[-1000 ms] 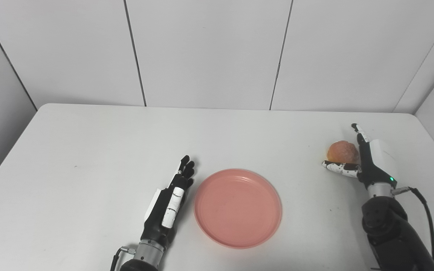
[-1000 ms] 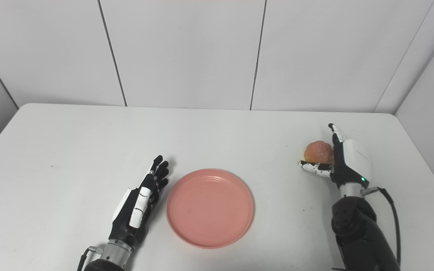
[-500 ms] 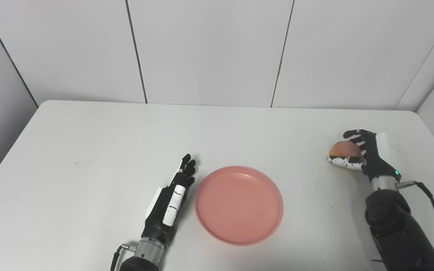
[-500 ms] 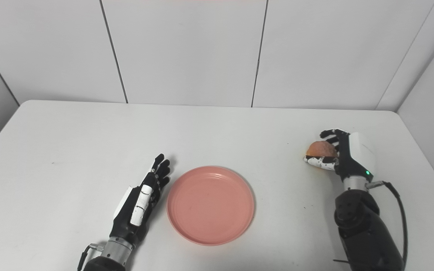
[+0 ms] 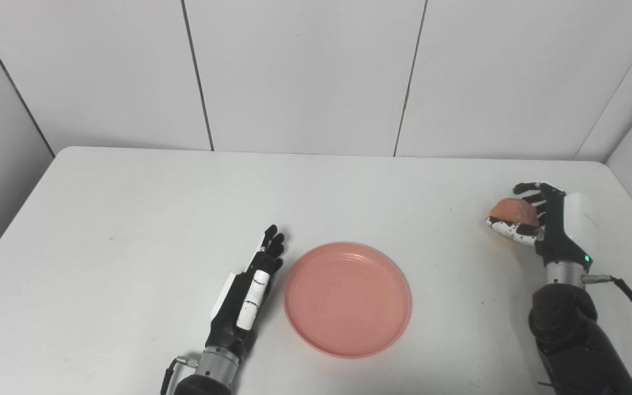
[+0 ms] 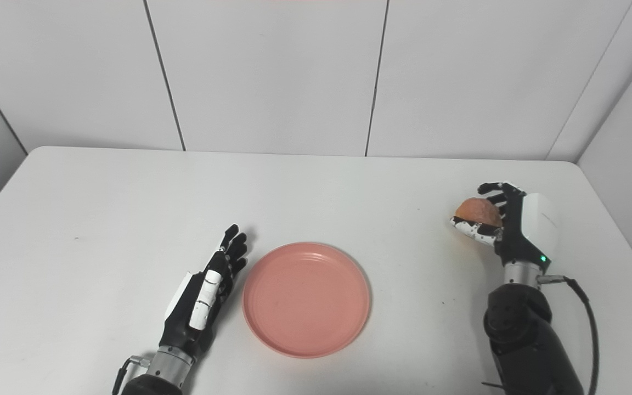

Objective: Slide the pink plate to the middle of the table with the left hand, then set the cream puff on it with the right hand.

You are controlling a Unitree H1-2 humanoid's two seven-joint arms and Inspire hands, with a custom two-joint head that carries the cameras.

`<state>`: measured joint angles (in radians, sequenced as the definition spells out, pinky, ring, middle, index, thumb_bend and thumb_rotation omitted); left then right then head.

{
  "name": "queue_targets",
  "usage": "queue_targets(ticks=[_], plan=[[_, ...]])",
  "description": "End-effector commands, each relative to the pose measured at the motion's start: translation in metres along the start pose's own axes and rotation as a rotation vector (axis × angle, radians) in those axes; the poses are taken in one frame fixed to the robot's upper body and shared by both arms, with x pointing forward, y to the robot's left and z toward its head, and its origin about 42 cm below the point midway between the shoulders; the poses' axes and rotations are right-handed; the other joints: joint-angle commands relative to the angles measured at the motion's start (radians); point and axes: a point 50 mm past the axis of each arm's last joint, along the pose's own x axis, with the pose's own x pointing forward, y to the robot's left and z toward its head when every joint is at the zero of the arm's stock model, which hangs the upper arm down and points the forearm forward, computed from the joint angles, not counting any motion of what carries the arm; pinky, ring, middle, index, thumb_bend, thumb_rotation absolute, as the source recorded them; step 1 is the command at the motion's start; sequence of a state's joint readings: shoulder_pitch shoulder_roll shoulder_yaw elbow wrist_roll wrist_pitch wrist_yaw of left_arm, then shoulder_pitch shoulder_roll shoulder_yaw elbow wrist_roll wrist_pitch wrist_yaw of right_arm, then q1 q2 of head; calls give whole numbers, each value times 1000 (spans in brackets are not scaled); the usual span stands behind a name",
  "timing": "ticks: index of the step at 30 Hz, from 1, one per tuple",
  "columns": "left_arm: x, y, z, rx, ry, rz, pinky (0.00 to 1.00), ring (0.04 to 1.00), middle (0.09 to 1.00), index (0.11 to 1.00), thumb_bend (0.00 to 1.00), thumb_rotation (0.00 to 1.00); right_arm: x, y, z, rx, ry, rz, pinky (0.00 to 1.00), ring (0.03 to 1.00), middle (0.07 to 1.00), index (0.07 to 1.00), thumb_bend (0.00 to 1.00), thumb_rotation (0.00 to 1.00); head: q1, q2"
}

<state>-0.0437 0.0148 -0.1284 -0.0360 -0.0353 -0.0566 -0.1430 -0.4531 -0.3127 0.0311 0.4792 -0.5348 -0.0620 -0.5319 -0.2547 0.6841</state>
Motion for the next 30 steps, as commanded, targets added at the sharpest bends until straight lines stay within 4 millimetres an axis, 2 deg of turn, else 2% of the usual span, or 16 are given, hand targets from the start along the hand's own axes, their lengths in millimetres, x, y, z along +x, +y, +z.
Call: queue_targets(ticks=[1,5,14,19,23,27,30], plan=[[-3,-4,-2,-5,-1,4,1000,1000,1000,1000,670,1000,16,-16,13,41,-131,-101,293,389,501,529,506,0,3,0],[-3,-4,-3,1,-6,12,1000,1000,1000,1000,668,1000,15,-15,17,93,-213,-145,345,383,495,564,502,0,7,0],[0,-8,-4,5,-20,42,1000,1000,1000,1000,656,1000,7,-7,41,203,-354,-156,410,411,501,544,508,0,26,2],[1,-11,-5,14,-36,60,1000,1000,1000,1000,686,1000,-9,5,69,266,-417,-103,379,400,490,556,506,0,39,6],[1,-14,-4,1,-51,60,1000,1000,1000,1000,694,978,-26,17,87,323,-475,-40,398,408,495,549,507,0,44,8],[0,-16,-3,-1,-64,64,1000,1000,1000,1000,697,962,-46,33,100,347,-510,39,375,402,491,553,507,0,48,10],[0,-17,-3,5,-71,68,1000,1000,1000,1000,711,964,-63,41,108,372,-519,102,395,412,489,543,509,0,55,16]])
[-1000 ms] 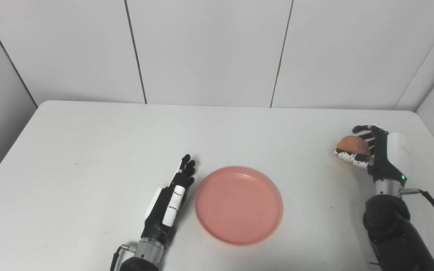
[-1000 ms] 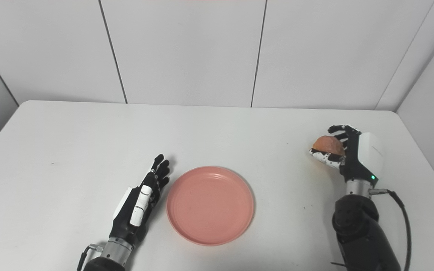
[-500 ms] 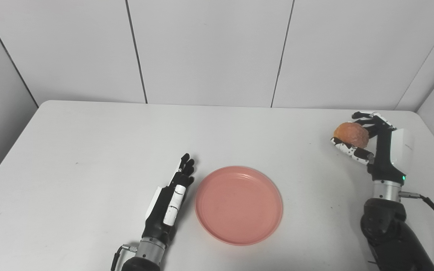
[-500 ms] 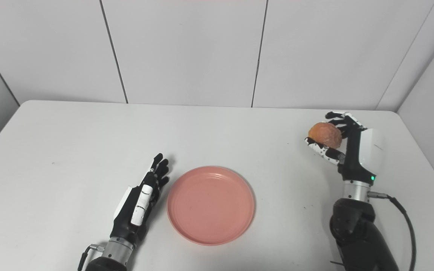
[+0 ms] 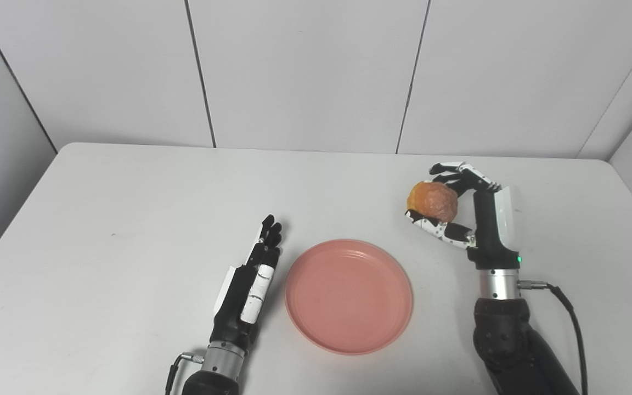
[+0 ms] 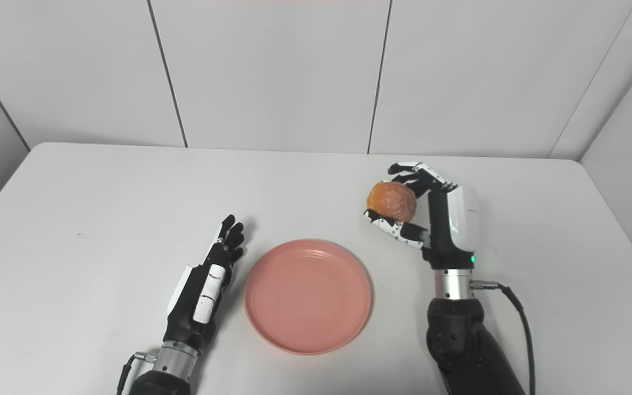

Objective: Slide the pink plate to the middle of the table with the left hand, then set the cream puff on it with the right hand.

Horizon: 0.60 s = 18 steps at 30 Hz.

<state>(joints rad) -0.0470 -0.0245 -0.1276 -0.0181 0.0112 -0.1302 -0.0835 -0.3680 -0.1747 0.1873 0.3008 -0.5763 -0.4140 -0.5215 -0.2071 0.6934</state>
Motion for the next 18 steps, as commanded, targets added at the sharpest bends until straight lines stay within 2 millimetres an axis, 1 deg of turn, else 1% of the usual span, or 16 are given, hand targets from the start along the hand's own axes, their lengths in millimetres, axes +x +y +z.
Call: queue_targets(ticks=[1,3,5,7,9,10,11,14,16,18], plan=[[-4,-8,-5,-9,-13,11,1000,1000,1000,1000,705,957,6,2,18,49,-89,13,380,403,486,548,508,0,14,5],[-3,-9,-5,-6,-22,14,1000,1000,1000,1000,705,960,-2,7,24,66,-102,46,377,401,483,548,508,0,17,4],[-3,-10,-5,-8,-28,18,1000,1000,1000,1000,697,955,-8,11,29,63,-106,73,415,411,481,543,510,0,20,8],[-3,-11,-3,-11,-30,17,1000,1000,1000,1000,693,954,-13,13,34,41,-115,90,432,413,481,542,510,0,24,10],[-3,-12,-1,-13,-28,17,1000,1000,1000,1000,676,959,-19,17,40,43,-133,114,386,400,482,548,509,0,28,14],[-3,-13,-1,-14,-28,18,999,1000,1000,1000,677,960,-21,18,42,57,-141,128,335,384,482,554,506,0,28,14],[-2,-14,0,-14,-28,19,1000,1000,1000,1000,677,960,-24,20,45,80,-151,153,334,383,482,555,507,0,31,22],[-2,-15,2,-15,-31,15,1000,1000,1000,1000,670,964,-32,22,51,123,-168,214,367,399,481,549,508,0,37,23],[-1,-16,2,-16,-37,16,1000,1000,1000,1000,665,962,-36,22,54,141,-172,251,352,396,476,552,508,0,41,26],[0,-17,3,-16,-42,17,997,1000,1000,1000,648,962,-40,22,55,151,-175,278,363,400,478,553,507,0,42,26]])
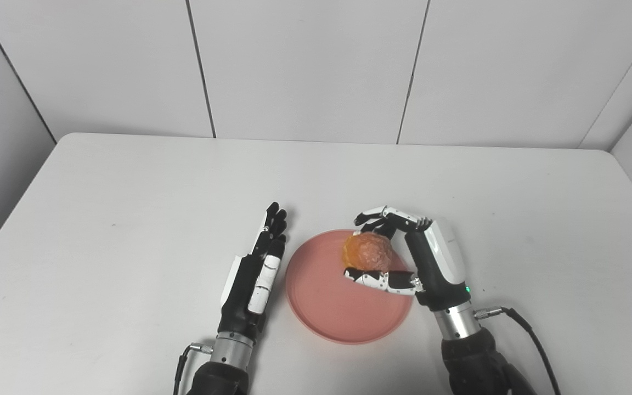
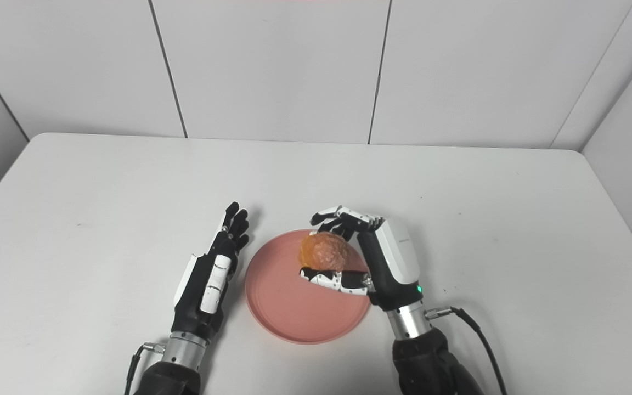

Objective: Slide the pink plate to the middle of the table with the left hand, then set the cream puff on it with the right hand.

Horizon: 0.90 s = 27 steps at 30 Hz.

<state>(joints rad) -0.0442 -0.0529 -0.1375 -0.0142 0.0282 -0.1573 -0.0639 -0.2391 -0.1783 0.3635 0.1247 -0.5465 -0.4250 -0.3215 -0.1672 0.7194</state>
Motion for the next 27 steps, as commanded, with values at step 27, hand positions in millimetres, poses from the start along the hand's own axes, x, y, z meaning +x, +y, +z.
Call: queue_targets(ticks=[27], plan=[[0,-7,5,-6,4,4,982,998,1000,989,657,950,-3,-12,10,-60,-89,206,451,417,505,532,511,0,10,12]])
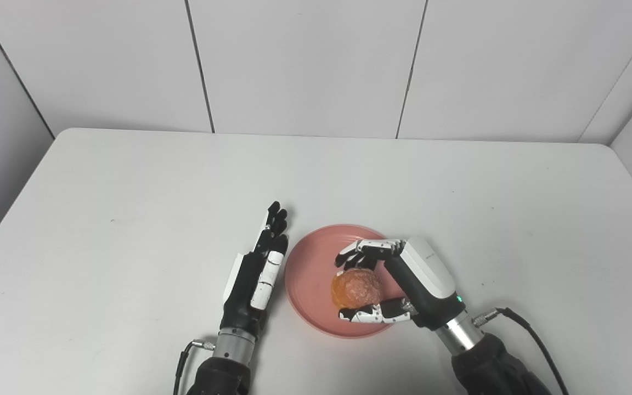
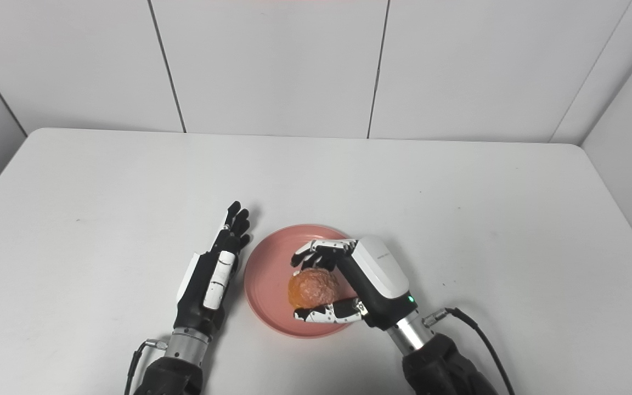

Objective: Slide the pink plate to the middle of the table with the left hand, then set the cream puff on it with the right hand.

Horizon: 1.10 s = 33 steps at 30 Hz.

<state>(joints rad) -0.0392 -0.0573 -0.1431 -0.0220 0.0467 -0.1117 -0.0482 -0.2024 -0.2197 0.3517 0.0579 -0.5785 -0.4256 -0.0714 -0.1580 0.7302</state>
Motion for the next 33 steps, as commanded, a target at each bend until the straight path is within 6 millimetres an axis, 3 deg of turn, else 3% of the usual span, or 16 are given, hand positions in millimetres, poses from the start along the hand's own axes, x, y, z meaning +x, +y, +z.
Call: queue_targets(ticks=[1,5,6,9,12,13,14,16,17,18,25,33], plan=[[0,-5,7,-16,-41,-6,979,997,1000,987,646,951,8,-11,6,-9,-66,-48,472,422,507,527,511,0,1,1],[1,-5,7,-32,-45,-8,985,996,1000,992,638,940,8,-12,4,-23,-65,-42,511,431,514,516,512,0,0,5],[1,-6,7,-31,-43,-8,986,995,1000,992,645,938,8,-12,4,-27,-62,-39,551,557,548,501,513,26,0,5],[1,-6,8,-24,-42,-9,986,997,1000,994,647,945,7,-13,4,-45,-43,-26,649,711,722,498,503,128,-2,7],[0,-5,9,-22,-37,-9,988,1000,1000,991,653,950,8,-16,4,-84,-28,6,763,814,798,730,523,267,0,10],[0,-5,9,-27,-37,-11,994,1000,1000,994,652,947,8,-17,5,-95,-22,18,863,871,843,793,530,366,0,10],[0,-5,9,-30,-36,-14,996,1000,1000,996,651,945,8,-17,5,-103,-16,28,894,889,857,809,532,400,-1,9],[0,-5,9,-32,-33,-15,1000,1000,1000,998,653,944,8,-18,6,-111,-9,45,982,960,921,870,554,559,-1,9],[0,-5,9,-24,-32,-15,1000,1000,1000,998,654,944,8,-19,6,-112,-8,53,989,967,928,876,557,575,-2,10],[0,-5,10,-18,-31,-14,994,1000,1000,997,655,952,8,-20,7,-112,-8,58,997,992,974,911,592,679,-2,10],[0,-5,10,-12,-31,-18,991,1000,1000,993,645,962,7,-23,7,-111,2,105,1000,1000,1000,971,691,888,0,9],[0,-3,7,-24,-35,-8,995,1000,1000,994,638,944,6,-27,7,-40,-25,47,1000,1000,1000,1000,734,906,1,7]])
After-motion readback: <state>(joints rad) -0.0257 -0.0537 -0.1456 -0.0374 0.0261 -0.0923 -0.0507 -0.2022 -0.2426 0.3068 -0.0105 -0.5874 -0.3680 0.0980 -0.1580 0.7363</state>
